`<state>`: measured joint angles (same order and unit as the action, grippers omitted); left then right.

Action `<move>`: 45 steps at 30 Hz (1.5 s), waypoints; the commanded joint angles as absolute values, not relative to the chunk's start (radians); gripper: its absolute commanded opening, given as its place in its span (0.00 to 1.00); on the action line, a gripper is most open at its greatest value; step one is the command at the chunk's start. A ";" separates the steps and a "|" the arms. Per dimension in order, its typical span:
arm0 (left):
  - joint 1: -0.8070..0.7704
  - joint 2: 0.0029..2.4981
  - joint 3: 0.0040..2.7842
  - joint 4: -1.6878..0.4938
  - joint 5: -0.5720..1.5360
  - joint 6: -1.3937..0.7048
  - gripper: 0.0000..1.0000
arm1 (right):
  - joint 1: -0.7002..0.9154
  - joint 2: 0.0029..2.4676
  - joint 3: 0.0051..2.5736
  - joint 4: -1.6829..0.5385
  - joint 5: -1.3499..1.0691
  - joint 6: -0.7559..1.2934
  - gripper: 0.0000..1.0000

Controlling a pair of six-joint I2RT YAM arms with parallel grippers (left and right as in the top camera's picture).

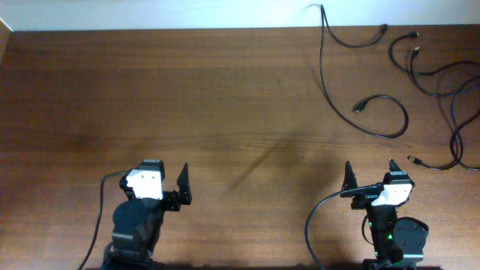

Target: Untangle cables

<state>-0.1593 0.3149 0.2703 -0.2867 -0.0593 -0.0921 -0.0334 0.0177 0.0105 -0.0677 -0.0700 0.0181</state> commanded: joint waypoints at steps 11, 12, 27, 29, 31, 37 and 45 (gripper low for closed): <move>-0.046 0.101 0.065 -0.207 -0.007 -0.135 0.99 | -0.039 0.013 0.006 -0.072 -0.075 0.015 0.98; -0.046 0.099 0.056 -0.183 -0.008 -0.135 0.99 | -0.039 0.013 0.006 -0.072 -0.075 0.015 0.99; -0.041 0.005 0.009 -0.086 -0.010 -0.066 0.99 | -0.039 0.013 0.006 -0.072 -0.075 0.015 0.98; -0.041 0.005 0.009 -0.086 -0.011 -0.066 0.99 | -0.039 0.013 0.006 -0.072 -0.075 0.015 0.99; -0.041 0.005 0.009 -0.086 -0.011 -0.066 0.99 | -0.039 0.013 0.006 -0.072 -0.075 0.015 0.98; -0.041 0.005 0.009 -0.083 -0.004 -0.067 0.99 | -0.039 0.013 0.006 -0.072 -0.075 0.015 0.99; -0.041 0.005 0.009 -0.083 -0.004 -0.067 0.99 | -0.039 0.013 0.006 -0.072 -0.075 0.015 0.99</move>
